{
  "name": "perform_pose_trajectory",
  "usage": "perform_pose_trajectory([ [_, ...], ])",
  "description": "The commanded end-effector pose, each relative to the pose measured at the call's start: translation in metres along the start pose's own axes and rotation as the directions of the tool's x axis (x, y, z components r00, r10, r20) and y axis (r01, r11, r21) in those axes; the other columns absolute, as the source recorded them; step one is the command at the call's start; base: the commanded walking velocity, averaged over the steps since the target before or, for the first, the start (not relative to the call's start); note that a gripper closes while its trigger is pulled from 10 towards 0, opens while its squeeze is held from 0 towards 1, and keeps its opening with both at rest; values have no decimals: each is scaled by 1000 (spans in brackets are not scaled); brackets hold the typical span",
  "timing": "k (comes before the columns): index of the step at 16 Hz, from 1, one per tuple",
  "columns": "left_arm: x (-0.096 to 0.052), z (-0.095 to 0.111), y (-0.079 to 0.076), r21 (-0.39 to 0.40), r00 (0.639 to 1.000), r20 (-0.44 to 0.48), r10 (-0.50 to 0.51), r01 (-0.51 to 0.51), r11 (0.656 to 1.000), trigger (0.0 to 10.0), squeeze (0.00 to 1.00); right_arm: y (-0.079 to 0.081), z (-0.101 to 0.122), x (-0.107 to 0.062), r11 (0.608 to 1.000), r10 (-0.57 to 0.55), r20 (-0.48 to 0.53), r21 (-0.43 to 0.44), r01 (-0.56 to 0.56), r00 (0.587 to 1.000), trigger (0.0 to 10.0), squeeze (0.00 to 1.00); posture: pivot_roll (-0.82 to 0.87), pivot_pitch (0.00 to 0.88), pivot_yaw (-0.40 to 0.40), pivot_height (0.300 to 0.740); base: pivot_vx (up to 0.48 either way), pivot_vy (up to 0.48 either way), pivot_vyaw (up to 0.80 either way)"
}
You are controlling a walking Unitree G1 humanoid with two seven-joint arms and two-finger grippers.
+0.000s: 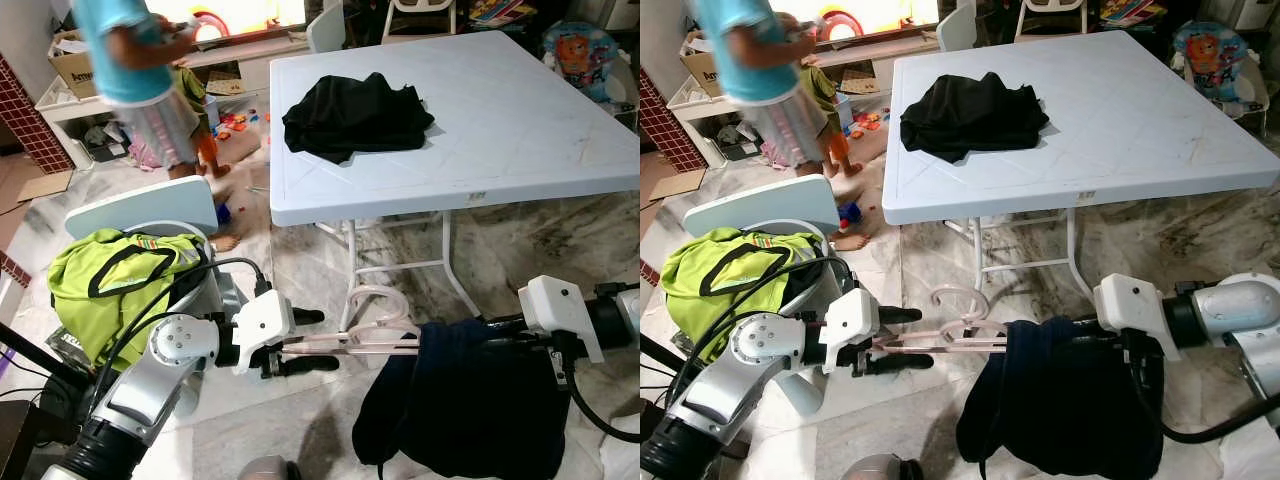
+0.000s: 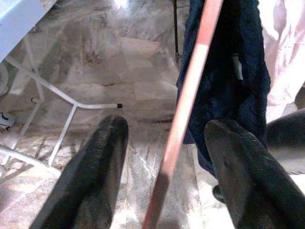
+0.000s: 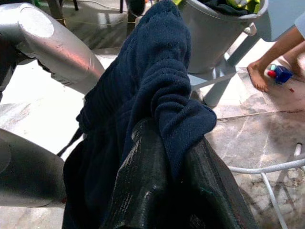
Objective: Hang hanger
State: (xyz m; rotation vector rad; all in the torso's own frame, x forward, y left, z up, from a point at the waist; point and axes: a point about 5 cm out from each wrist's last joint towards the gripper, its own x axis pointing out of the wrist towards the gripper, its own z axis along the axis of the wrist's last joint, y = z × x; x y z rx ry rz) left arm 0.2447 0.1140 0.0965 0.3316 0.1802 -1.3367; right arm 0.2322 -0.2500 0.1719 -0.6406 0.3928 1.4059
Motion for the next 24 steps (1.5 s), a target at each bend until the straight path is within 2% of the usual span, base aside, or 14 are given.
perform_pose_trajectory([
  [1,-5,2,6,12,1000,-10,6,-6,1000,0,0,0,3,-3,999,23,-19,-33,-24,1000,10000,0,-65,0,59,740,0,0,0],
  [6,1,2,6,35,1000,-14,-22,22,999,0,0,1,0,2,998,35,-30,-43,-36,999,10000,0,-69,0,63,740,0,0,0],
  [14,6,-8,-7,-53,991,-43,-125,123,991,0,0,-2,0,3,999,5,-14,-52,-6,1000,10000,0,-73,0,65,740,0,0,0],
  [21,7,-9,-2,-84,999,2,-42,42,996,0,0,-10,-3,7,999,-8,15,-33,9,1000,10000,0,-68,0,56,740,0,0,0],
  [22,8,-9,-2,-91,999,9,-31,31,995,0,0,-13,-2,8,1000,-11,30,-22,11,999,10000,192,-68,0,55,740,0,0,0],
  [23,8,-9,-2,-101,1000,17,-18,20,995,0,0,-16,-1,9,1000,-17,44,-14,18,999,10000,1000,-66,0,52,740,0,0,0],
  [24,8,-9,-1,-105,1000,24,2,0,994,0,0,-19,0,10,1000,-20,56,-6,20,998,10000,1000,-66,0,52,740,0,0,0],
])
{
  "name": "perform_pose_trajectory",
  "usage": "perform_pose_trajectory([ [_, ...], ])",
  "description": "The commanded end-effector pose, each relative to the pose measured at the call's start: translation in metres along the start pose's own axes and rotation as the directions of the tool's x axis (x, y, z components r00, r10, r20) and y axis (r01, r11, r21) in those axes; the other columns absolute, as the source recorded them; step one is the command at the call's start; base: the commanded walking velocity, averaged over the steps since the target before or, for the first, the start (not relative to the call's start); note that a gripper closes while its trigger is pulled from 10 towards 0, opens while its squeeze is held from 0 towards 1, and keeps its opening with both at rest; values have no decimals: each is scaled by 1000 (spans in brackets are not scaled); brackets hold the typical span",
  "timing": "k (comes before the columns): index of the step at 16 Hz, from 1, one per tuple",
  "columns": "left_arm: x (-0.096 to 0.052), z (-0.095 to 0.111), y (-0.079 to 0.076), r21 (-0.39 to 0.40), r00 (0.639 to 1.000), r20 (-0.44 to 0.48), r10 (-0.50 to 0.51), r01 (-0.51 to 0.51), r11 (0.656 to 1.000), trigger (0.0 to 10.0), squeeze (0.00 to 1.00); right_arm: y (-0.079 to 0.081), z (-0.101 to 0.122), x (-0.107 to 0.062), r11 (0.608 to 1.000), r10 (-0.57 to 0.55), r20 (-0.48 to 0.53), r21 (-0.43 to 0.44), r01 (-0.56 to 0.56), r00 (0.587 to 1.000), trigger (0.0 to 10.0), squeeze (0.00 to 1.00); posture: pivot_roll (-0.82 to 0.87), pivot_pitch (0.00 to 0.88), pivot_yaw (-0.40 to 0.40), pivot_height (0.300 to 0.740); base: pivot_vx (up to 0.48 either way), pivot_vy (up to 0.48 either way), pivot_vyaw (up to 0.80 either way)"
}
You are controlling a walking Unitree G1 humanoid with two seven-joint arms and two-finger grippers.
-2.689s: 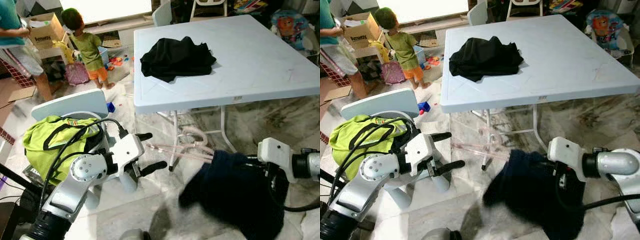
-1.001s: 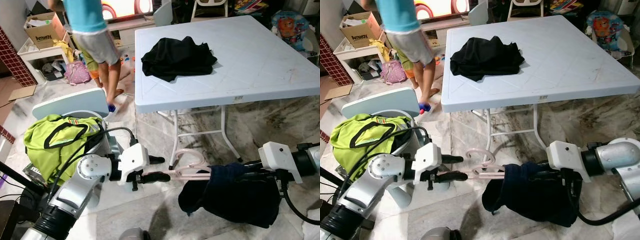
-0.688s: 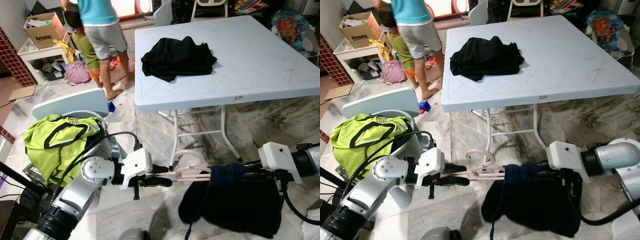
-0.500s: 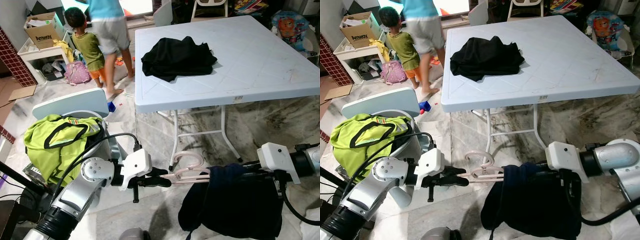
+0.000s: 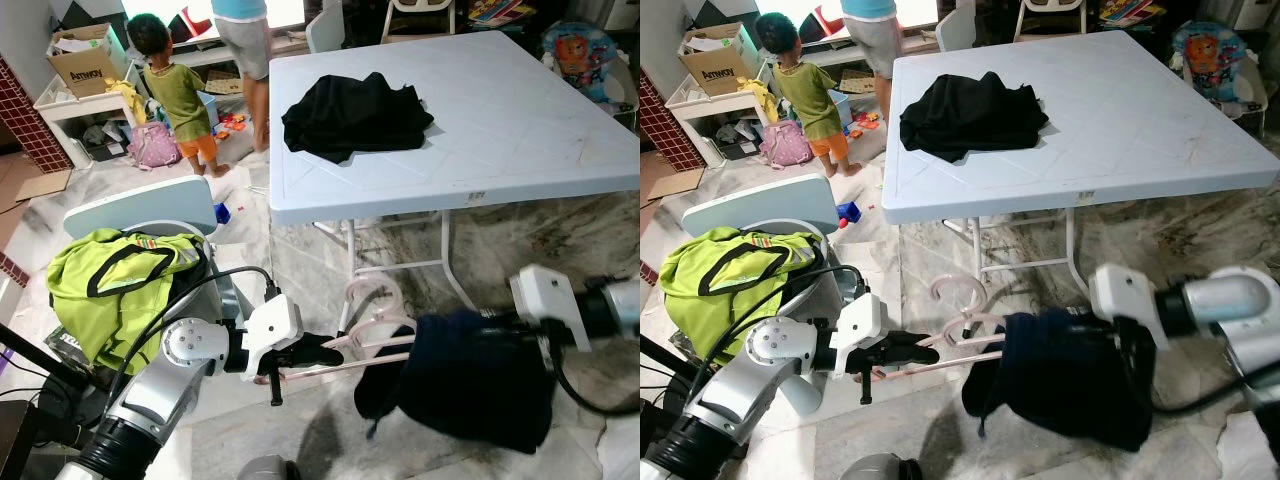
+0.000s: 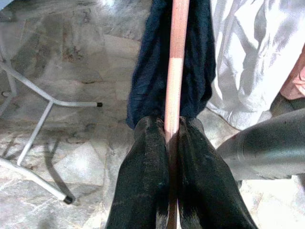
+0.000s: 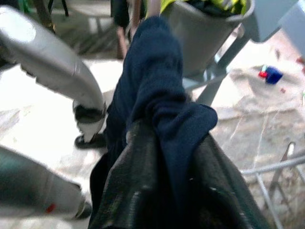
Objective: Hang hanger
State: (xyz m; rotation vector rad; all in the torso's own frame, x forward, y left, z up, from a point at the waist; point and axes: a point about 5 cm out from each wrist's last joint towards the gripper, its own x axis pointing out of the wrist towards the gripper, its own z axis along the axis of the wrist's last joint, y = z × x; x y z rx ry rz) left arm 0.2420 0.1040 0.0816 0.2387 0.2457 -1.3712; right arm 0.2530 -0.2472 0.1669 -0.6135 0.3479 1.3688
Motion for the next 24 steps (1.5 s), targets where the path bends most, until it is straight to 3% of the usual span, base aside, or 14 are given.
perform_pose_trajectory([
  [1,-6,2,7,-14,997,30,74,-74,997,0,0,-5,6,3,1000,-2,27,-27,3,1000,10000,1000,-64,0,51,740,0,0,0],
  [3,-9,2,16,-57,981,75,181,-177,982,0,0,-27,11,3,984,-146,63,-90,152,987,10000,1000,-63,0,54,740,0,0,0],
  [7,-17,-5,22,-50,958,69,279,-276,960,0,0,-37,11,1,967,-188,25,-169,189,982,10000,1000,-54,0,49,740,0,0,0],
  [9,-19,-8,23,-60,949,68,308,-304,951,0,0,-57,20,-3,910,-338,55,-234,342,939,10000,1000,-54,0,49,740,0,0,0],
  [11,-18,-7,25,-58,944,79,319,-316,947,0,0,-61,20,0,876,-405,78,-252,411,911,10000,1000,-54,0,49,740,0,0,0],
  [14,-18,-3,31,-67,930,103,353,-348,935,0,0,-53,6,6,873,-447,37,-196,446,894,10000,1000,-53,0,48,740,0,0,0],
  [16,-18,4,37,-93,907,136,399,-390,916,0,0,-41,-14,18,853,-518,-28,-88,514,855,10000,1000,-55,0,55,740,0,0,0],
  [18,-13,7,35,-111,910,153,386,-372,922,0,0,-25,-27,38,826,-559,-26,69,559,829,10000,1000,-57,0,63,740,0,0,0],
  [20,-10,7,31,-106,925,152,348,-335,936,0,0,-9,-28,58,826,-543,-15,169,537,840,10000,1000,-61,0,72,740,0,0,0],
  [21,-9,8,31,-97,928,150,342,-331,939,0,0,-6,-25,64,818,-546,-5,211,535,838,10000,773,-59,0,73,740,0,0,0],
  [22,-6,8,30,-84,933,144,331,-322,943,0,0,-4,-20,76,791,-570,-1,271,549,822,10000,0,-60,0,75,740,0,0,0],
  [23,-3,9,28,-86,934,149,325,-315,945,0,0,-4,-17,87,753,-601,-20,322,574,799,10000,0,-59,0,76,740,0,0,0],
  [24,-2,10,27,-82,935,151,321,-312,947,0,0,-4,-15,91,743,-605,-27,339,577,796,10000,0,-56,0,76,740,0,0,0],
])
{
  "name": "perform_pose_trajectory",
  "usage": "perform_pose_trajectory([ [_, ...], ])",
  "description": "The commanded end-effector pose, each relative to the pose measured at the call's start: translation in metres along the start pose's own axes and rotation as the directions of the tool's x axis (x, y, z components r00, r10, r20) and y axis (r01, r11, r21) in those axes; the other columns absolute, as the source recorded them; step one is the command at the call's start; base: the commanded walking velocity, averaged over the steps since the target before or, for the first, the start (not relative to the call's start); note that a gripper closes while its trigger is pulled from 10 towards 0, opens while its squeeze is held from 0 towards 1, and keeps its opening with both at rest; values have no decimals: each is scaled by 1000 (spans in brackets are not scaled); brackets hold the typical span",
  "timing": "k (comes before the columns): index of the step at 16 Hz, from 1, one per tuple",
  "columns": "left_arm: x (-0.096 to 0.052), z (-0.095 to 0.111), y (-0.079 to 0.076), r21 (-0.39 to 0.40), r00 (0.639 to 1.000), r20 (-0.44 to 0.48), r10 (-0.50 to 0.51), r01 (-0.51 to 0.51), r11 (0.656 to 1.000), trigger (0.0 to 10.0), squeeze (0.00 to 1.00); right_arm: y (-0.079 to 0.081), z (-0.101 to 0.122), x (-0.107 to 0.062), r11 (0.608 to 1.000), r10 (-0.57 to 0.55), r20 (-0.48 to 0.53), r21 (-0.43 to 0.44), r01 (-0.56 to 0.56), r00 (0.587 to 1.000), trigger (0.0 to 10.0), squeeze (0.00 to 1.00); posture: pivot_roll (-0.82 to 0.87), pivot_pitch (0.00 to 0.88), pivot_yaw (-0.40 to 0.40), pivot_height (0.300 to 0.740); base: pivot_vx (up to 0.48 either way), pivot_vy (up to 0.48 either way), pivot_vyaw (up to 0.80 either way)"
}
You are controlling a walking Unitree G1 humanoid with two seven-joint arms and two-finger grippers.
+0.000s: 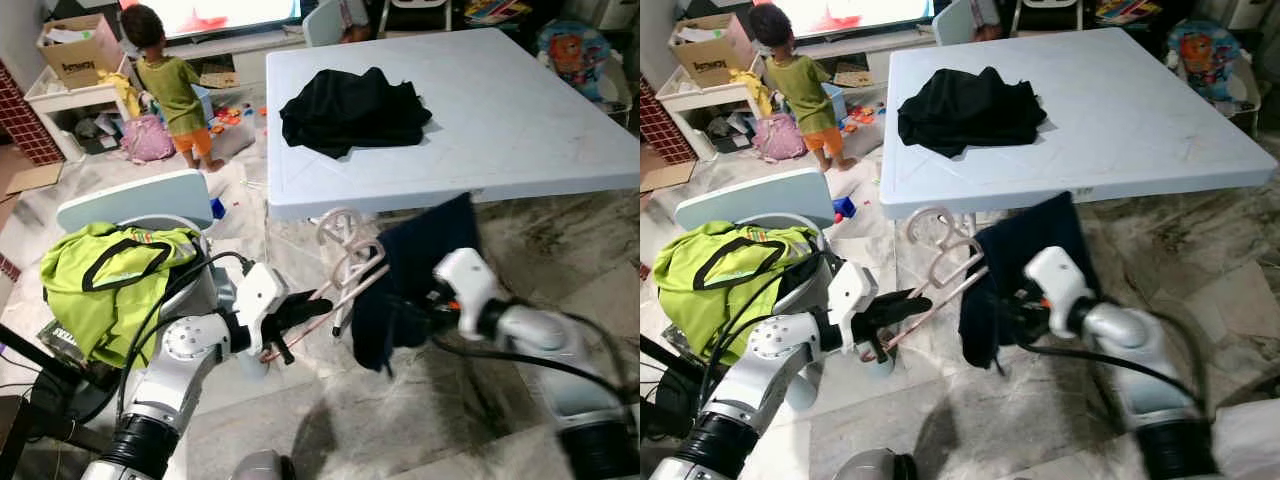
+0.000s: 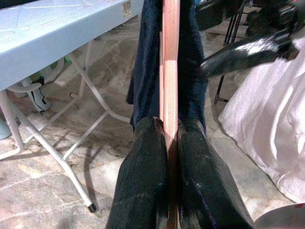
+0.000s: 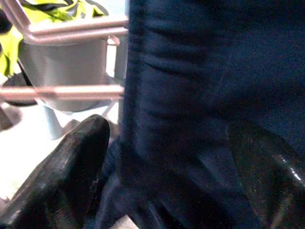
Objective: Hang hanger
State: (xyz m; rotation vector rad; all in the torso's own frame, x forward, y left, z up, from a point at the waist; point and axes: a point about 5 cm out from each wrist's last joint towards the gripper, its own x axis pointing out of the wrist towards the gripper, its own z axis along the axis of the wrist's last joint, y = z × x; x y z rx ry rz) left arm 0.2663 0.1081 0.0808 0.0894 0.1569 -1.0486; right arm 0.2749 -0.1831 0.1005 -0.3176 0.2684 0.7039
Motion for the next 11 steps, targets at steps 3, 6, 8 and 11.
perform_pose_trajectory([
  [3,0,11,0,43,999,35,-4,3,999,0,0,6,5,7,997,-52,-42,61,55,998,10000,0,-57,0,73,740,0,0,0],
  [6,0,11,-1,46,999,33,-13,12,999,0,0,-1,1,9,987,-154,-84,43,157,985,3137,0,-58,0,69,740,0,0,0],
  [8,0,12,-3,49,999,34,-23,21,999,0,0,-10,-3,8,961,-259,-97,75,266,961,0,0,-56,0,66,740,0,0,0],
  [11,0,12,-3,46,999,35,-24,22,999,0,0,-16,-4,11,930,-337,-107,119,349,935,0,0,-56,0,64,740,0,0,0],
])
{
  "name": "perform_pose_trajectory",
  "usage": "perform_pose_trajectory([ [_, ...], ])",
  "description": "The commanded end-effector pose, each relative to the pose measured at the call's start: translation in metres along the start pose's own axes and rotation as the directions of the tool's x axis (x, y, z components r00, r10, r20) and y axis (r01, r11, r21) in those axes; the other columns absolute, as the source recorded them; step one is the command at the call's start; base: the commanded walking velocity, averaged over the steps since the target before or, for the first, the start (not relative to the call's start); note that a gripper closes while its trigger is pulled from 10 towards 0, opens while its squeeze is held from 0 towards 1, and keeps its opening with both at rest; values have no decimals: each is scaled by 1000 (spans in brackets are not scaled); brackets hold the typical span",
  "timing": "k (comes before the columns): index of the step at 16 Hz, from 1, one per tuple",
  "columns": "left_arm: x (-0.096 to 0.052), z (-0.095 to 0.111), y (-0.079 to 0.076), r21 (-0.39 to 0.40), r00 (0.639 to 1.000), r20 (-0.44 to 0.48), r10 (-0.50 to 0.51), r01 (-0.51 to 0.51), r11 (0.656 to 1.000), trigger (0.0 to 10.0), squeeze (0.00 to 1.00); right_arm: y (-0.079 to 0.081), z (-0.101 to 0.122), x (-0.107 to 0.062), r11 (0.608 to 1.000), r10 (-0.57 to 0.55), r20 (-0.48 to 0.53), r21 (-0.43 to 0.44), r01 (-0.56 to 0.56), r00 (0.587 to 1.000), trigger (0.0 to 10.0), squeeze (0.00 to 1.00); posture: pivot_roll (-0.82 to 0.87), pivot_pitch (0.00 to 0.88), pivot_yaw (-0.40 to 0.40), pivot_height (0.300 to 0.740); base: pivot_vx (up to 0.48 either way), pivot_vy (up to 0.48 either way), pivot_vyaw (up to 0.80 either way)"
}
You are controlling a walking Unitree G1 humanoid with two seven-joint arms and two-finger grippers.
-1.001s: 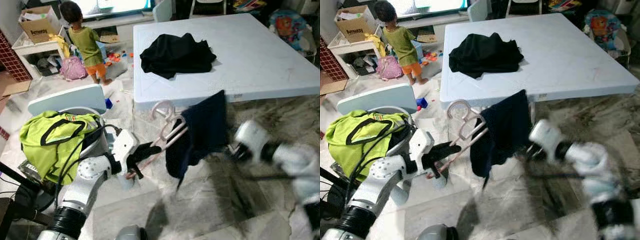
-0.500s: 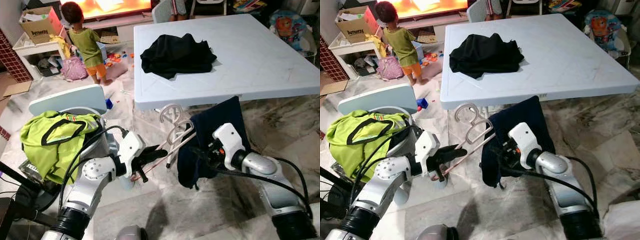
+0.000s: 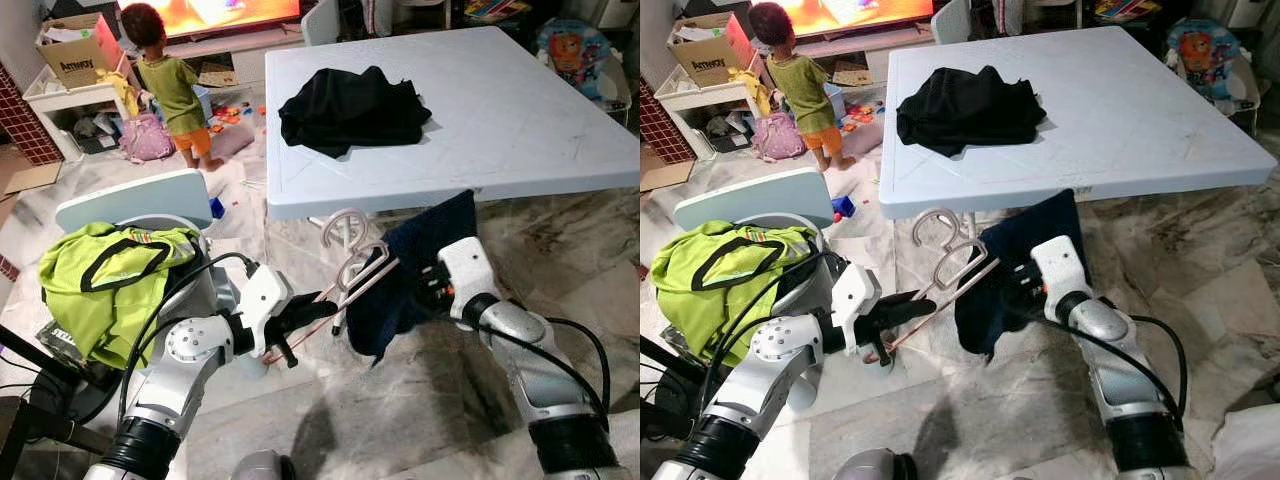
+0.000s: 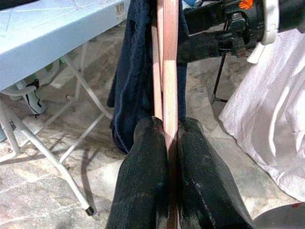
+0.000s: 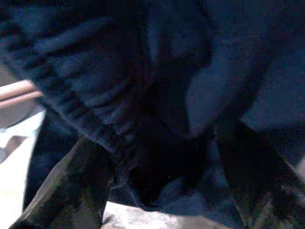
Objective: Hang hanger
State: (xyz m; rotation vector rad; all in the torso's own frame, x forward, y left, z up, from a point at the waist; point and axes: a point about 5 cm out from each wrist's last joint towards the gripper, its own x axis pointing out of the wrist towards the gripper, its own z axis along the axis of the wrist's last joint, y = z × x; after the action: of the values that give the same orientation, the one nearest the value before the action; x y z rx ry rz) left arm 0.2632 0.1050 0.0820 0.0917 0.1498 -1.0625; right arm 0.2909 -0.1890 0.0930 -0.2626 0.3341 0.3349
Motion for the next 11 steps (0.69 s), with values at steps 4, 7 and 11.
perform_pose_trajectory([
  [4,-1,8,-2,38,1000,21,-20,20,999,0,0,-2,8,7,996,-60,38,62,57,997,0,0,-56,0,64,740,0,0,0],
  [7,0,9,-3,43,1000,22,-22,21,999,0,0,-10,13,6,990,-122,60,76,117,991,0,0,-57,0,57,740,0,0,0],
  [11,-4,5,-3,56,1000,6,-13,12,998,0,0,-39,30,-4,945,-324,157,10,326,933,0,0,-57,0,54,740,0,0,0],
])
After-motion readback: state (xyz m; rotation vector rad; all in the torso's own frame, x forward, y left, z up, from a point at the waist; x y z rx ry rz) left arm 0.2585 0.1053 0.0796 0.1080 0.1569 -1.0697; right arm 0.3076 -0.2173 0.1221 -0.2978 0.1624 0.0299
